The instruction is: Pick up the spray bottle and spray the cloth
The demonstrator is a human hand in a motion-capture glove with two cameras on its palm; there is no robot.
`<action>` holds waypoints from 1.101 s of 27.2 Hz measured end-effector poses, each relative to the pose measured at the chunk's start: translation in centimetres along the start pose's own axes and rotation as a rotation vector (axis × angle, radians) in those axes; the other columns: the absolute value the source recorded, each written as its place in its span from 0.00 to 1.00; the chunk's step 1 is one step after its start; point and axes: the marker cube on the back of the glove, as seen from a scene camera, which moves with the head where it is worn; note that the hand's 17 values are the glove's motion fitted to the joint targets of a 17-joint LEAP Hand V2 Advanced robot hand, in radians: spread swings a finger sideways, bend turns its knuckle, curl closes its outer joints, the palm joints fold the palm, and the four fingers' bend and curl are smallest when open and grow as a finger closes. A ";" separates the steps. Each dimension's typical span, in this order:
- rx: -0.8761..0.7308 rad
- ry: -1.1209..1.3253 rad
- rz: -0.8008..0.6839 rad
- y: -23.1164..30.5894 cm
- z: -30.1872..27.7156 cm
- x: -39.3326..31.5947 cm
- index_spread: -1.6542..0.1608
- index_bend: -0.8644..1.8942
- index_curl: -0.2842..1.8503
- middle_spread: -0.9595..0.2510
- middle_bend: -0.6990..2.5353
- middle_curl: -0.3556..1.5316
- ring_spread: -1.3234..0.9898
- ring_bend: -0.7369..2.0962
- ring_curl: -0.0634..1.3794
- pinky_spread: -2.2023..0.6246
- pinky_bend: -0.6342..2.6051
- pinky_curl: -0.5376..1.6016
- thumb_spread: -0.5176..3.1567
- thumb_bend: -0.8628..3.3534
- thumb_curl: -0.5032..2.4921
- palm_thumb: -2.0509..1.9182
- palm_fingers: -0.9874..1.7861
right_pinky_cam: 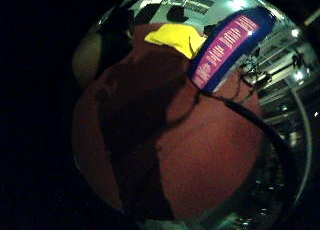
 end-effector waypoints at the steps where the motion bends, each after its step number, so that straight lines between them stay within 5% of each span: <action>1: 0.055 -0.076 0.036 0.1 -0.4 0.4 0.72 0.36 0.27 0.76 0.29 0.36 0.57 0.36 0.23 0.85 0.26 0.39 0.45 0.25 0.29 0.68 0.59; 12: 0.369 -0.666 0.334 0.5 -3.3 5.2 0.72 0.36 0.26 0.77 0.29 0.38 0.58 0.38 0.25 0.84 0.27 0.40 0.45 0.23 0.30 0.69 0.60; 30: 0.432 -0.513 0.645 -6.0 -1.8 11.0 0.71 0.32 0.22 0.80 0.29 0.39 0.59 0.40 0.28 0.84 0.32 0.43 0.43 0.20 0.30 0.70 0.54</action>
